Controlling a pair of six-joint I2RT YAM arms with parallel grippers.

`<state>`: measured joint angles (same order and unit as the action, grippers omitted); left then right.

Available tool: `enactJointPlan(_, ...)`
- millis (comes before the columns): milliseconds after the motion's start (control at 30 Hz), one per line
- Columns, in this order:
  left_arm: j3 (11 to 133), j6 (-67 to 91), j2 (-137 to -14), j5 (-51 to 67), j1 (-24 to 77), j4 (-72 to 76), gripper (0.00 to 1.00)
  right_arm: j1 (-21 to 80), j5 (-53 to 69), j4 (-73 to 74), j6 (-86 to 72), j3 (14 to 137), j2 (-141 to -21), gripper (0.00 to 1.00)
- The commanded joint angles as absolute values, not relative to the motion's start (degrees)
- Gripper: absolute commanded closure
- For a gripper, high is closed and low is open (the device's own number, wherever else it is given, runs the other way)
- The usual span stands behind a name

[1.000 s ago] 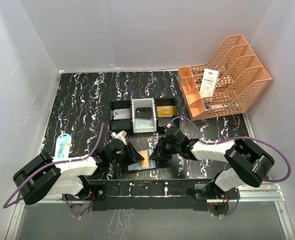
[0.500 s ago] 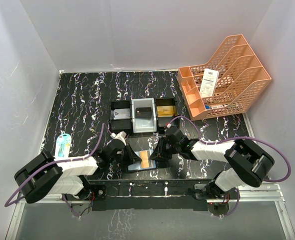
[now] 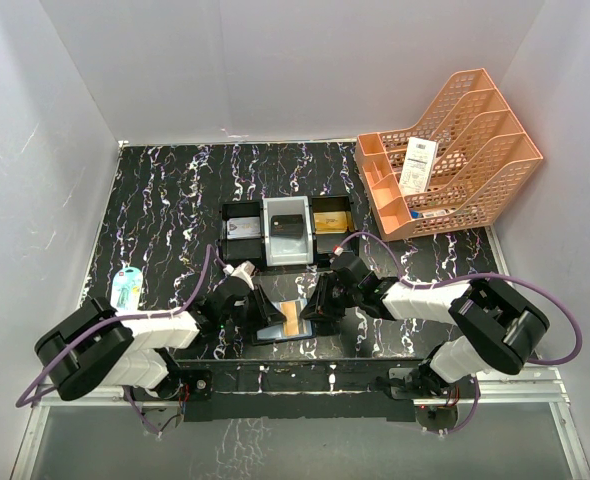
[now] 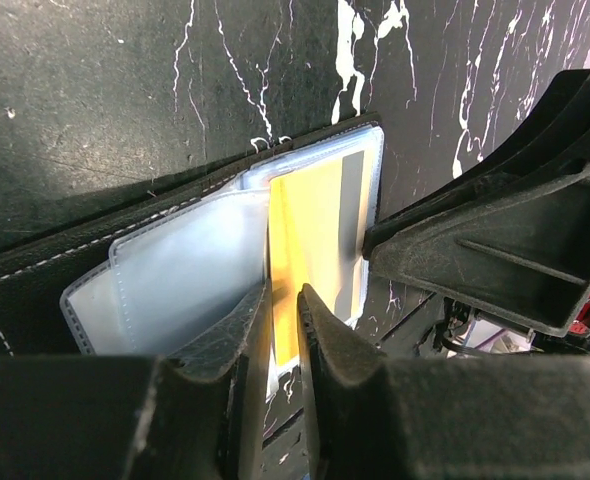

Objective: Take the credit cards out of the card holder

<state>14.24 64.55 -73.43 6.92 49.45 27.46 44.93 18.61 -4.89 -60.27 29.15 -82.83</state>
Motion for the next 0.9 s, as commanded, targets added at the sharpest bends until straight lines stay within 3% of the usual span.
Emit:
enactJointPlan(0, 14.77, 64.12, -76.69, 8.35, 50.41, 30.02, 0.87, 45.62, 17.69, -4.74, -59.27, 28.05, -84.22, 0.84)
enactJointPlan(133, 14.77, 64.05, -76.53, 7.94, 50.43, 29.46, 1.00, 45.62, 17.48, -4.30, -58.88, 28.08, -84.28, 0.84)
enactJointPlan(867, 13.62, 63.02, -67.94, 2.89, 50.44, 20.68, 1.00, 45.62, 16.89, 4.94, -50.88, 35.90, -79.33, 0.79)
